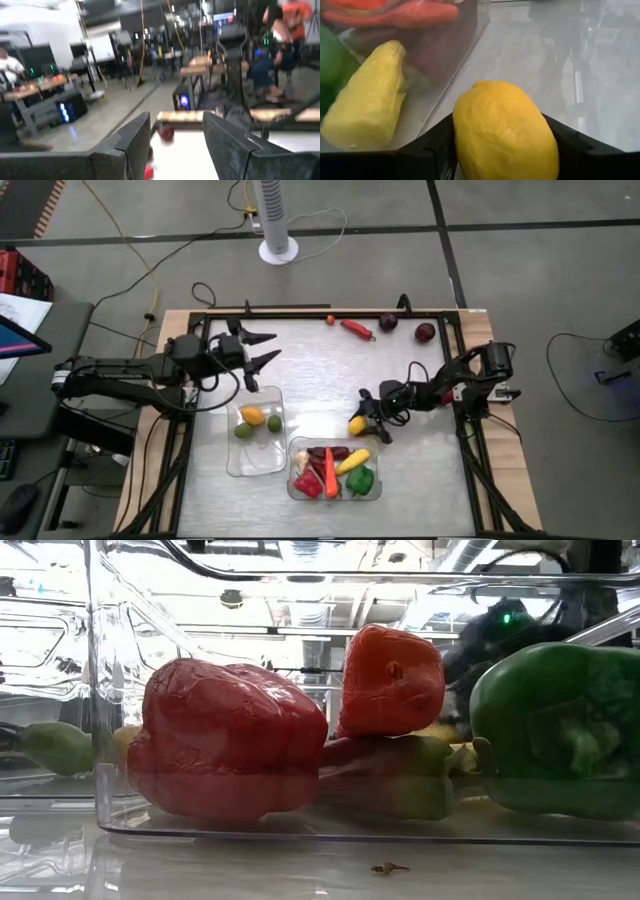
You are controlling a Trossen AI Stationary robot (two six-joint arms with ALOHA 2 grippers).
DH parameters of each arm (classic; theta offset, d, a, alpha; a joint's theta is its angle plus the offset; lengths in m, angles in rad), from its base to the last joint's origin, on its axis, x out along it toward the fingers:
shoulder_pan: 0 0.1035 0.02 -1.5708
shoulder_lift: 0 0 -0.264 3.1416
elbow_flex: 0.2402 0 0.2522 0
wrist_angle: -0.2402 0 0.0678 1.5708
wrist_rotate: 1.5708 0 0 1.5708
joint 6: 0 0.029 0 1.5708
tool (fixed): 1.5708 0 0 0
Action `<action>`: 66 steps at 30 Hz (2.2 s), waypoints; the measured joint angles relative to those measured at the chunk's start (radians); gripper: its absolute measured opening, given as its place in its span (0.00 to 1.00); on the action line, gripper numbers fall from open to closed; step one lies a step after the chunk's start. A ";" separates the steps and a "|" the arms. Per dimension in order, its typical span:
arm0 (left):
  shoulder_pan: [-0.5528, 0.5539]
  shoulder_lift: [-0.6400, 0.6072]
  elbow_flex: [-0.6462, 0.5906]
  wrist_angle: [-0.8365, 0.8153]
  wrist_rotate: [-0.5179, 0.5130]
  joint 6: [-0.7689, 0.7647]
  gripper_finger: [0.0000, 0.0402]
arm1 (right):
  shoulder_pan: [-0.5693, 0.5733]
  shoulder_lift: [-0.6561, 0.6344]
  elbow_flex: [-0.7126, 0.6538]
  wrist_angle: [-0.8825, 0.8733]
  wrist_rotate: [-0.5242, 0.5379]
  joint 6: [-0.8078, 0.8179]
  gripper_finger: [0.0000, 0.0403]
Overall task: Sort produce into baskets
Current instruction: Put the yellow lemon into the left transparent bin, then put the red tomato into the left transparent bin
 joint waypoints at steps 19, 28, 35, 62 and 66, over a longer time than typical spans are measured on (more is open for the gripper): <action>0.000 0.076 0.000 0.238 0.089 0.098 0.42 | -0.015 -0.163 0.554 -0.666 0.156 -0.005 0.63; -0.012 -0.071 0.000 0.077 0.182 0.127 0.42 | 0.024 0.145 0.984 -0.775 0.131 -0.029 0.63; -0.012 -0.155 -0.001 -0.024 0.191 0.157 0.42 | 0.023 0.309 1.236 -0.889 0.097 0.030 0.65; -0.013 -0.210 0.000 -0.155 0.157 0.074 0.42 | -0.033 -0.135 0.853 -1.400 0.581 0.127 0.77; -0.012 -0.210 0.000 -0.166 0.156 0.058 0.42 | -0.084 -0.268 0.744 -1.707 0.654 0.373 0.77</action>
